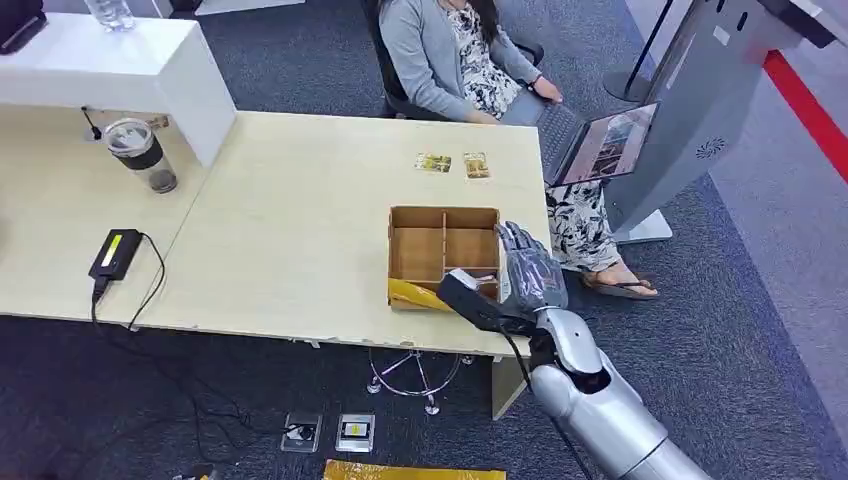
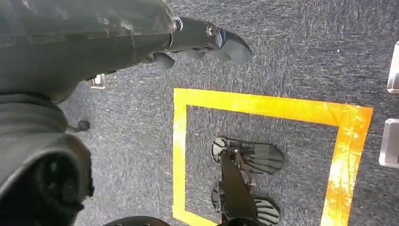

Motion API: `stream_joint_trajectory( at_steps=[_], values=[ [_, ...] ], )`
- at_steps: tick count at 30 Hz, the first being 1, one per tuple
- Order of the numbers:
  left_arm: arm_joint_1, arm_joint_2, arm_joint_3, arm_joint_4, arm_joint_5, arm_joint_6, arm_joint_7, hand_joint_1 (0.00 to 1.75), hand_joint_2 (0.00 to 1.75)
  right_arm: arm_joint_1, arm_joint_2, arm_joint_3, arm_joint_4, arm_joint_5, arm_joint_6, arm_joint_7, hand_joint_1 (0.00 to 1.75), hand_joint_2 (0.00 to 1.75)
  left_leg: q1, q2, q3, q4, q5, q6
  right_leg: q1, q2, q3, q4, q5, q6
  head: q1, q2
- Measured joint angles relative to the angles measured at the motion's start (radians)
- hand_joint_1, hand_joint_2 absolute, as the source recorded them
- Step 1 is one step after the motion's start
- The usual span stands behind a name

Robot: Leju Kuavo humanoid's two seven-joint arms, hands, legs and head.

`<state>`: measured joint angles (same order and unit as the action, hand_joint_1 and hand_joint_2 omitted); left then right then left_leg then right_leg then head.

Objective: Pass the card to the sensor for recognition and then transmit it.

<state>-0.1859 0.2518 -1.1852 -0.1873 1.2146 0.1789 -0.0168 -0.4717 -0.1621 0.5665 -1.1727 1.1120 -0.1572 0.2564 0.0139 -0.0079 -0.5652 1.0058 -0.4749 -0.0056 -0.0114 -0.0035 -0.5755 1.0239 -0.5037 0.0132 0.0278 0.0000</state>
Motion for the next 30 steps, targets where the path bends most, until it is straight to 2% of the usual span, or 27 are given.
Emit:
stream_joint_trajectory(
  at_steps=[12, 30],
  values=[
    [0.000, 0.000, 0.000, 0.000, 0.000, -0.001, 0.000, 0.00, 0.00, -0.002, 0.030, 0.017, 0.015, 0.018, -0.016, -0.003, 0.00, 1.75, 0.000, 0.000, 0.000, 0.000, 0.000, 0.000, 0.000, 0.000, 0.000, 0.000, 0.000, 0.000, 0.000, 0.000],
    [0.000, 0.001, 0.000, 0.000, 0.000, -0.013, 0.000, 0.00, 0.00, -0.022, 0.064, 0.033, 0.058, 0.055, 0.006, 0.017, 0.00, 1.75, 0.000, 0.000, 0.000, 0.000, 0.000, 0.000, 0.000, 0.000, 0.000, 0.000, 0.000, 0.000, 0.000, 0.000]
  ],
)
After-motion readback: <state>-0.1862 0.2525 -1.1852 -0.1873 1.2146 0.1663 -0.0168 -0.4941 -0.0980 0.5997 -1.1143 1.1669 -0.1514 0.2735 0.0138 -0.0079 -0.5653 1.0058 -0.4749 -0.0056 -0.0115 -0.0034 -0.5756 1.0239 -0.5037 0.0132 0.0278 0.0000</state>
